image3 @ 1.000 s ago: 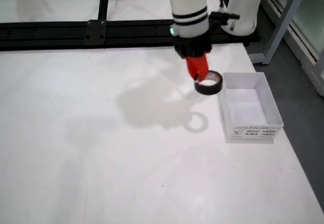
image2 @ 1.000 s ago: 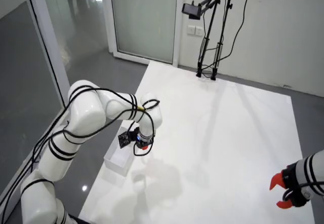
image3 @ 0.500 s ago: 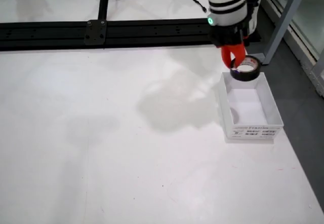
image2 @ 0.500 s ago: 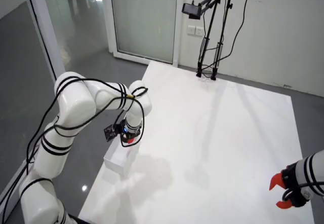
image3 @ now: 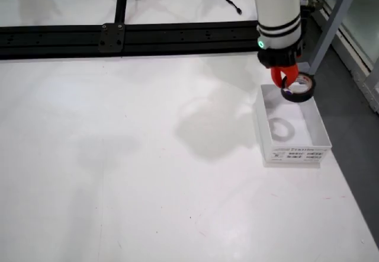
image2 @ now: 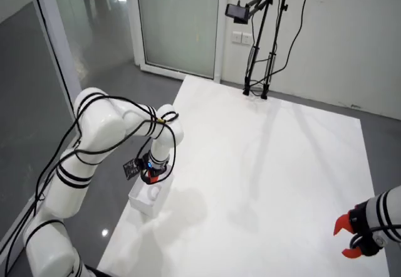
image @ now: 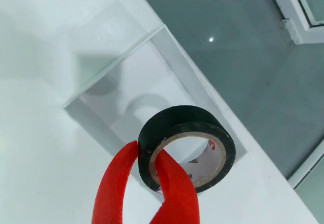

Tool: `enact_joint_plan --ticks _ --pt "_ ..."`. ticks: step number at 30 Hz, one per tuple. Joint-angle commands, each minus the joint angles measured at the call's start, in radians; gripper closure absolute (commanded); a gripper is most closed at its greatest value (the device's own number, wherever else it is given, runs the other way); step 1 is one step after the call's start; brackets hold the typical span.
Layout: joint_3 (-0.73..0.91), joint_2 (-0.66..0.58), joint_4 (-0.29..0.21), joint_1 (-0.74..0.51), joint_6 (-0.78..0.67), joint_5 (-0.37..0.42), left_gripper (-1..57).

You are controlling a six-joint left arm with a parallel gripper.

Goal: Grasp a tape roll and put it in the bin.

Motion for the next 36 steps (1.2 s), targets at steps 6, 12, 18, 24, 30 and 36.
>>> enact_joint_plan --ticks 6,12,18,24,30,36 --pt "0.011 0.142 0.025 0.062 -0.012 -0.177 57.2" --pt "0.011 0.147 0.051 0.06 -0.014 -0.214 57.1" --pt "0.011 0.147 0.056 0.057 -0.014 -0.23 45.1" --pt "0.011 0.147 0.056 0.054 -0.014 -0.231 36.7" --pt "0.011 0.147 0.047 0.045 -0.014 -0.227 37.9" --pt "0.008 0.102 0.047 0.017 -0.014 -0.176 55.8"
